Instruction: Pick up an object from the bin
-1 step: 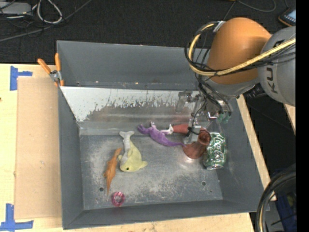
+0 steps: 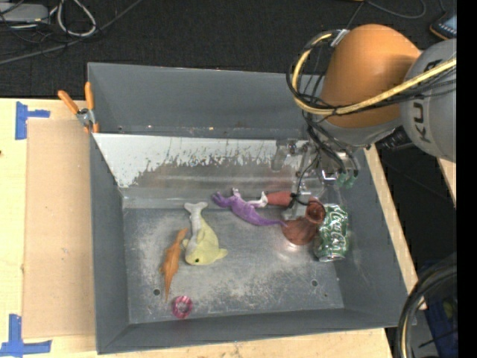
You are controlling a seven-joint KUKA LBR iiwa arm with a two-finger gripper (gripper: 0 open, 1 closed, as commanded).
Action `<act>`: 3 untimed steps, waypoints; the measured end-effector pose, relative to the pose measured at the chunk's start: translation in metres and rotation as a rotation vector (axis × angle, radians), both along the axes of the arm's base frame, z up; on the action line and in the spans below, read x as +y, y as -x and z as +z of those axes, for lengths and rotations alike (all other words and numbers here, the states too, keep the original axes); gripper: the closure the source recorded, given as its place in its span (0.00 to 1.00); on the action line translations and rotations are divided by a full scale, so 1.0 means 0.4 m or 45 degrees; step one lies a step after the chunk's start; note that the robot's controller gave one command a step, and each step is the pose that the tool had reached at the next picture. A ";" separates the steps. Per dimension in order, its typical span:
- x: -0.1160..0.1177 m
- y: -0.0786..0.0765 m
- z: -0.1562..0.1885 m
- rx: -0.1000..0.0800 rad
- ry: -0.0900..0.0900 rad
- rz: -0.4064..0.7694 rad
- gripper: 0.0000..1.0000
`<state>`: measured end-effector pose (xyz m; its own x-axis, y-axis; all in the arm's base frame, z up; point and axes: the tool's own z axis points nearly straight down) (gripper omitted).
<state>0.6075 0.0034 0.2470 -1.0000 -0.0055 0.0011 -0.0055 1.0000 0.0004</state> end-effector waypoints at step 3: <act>0.001 -0.025 -0.295 0.003 -0.001 -0.283 0.00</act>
Offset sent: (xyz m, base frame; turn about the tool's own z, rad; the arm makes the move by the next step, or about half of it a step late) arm 0.0139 -0.0061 -0.0870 0.1914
